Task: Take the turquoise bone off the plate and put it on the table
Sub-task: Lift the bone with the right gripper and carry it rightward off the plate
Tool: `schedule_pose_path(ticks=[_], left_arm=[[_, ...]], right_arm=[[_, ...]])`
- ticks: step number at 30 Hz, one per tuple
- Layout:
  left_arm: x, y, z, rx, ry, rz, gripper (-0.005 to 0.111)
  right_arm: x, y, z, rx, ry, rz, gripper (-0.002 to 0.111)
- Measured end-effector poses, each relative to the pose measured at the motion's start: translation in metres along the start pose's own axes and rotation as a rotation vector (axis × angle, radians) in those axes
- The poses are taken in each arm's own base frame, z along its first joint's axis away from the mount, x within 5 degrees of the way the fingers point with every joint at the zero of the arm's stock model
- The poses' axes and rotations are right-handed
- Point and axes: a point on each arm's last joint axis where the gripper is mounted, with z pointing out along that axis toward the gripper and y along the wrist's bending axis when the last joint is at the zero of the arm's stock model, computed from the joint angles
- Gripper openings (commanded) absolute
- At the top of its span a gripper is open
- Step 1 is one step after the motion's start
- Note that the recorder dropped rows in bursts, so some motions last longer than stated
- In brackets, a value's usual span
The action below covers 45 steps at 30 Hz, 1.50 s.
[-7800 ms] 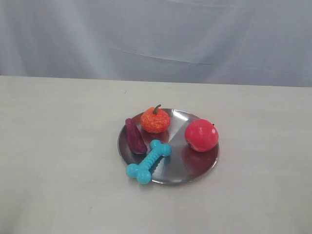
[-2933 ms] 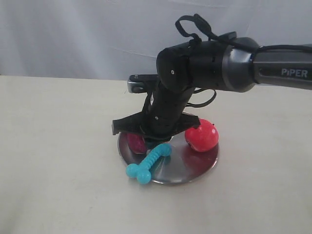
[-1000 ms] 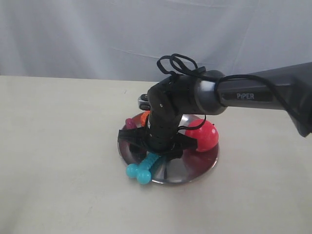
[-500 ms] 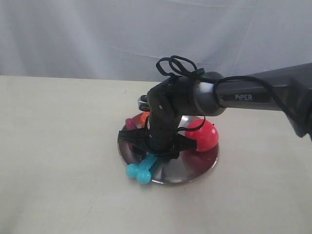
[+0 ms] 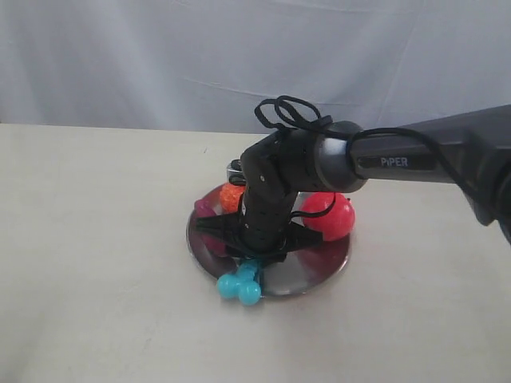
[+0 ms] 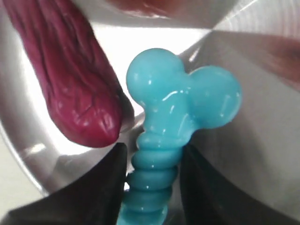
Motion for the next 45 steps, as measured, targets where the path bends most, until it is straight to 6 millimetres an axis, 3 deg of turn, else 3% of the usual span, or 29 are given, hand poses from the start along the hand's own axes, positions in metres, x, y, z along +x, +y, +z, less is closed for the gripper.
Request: schedule_pose_path(ticks=[15, 33, 40, 45], left_arm=[[0.0, 0.0, 0.0, 0.0, 0.0, 0.0, 0.0], [0.0, 0.0, 0.0, 0.0, 0.0, 0.0, 0.0], [0.0, 0.0, 0.0, 0.0, 0.0, 0.0, 0.0], [0.0, 0.0, 0.0, 0.0, 0.0, 0.0, 0.0]], right_arm=[[0.0, 0.0, 0.0, 0.0, 0.0, 0.0, -0.001], [-0.005, -0.001, -0.043, -0.018, -0.031, -0.002, -0.001], [-0.005, -0.007, -0.092, -0.017, -0.049, -0.128, -0.001], [0.0, -0.019, -0.163, -0.041, -0.108, -0.27, -0.001]])
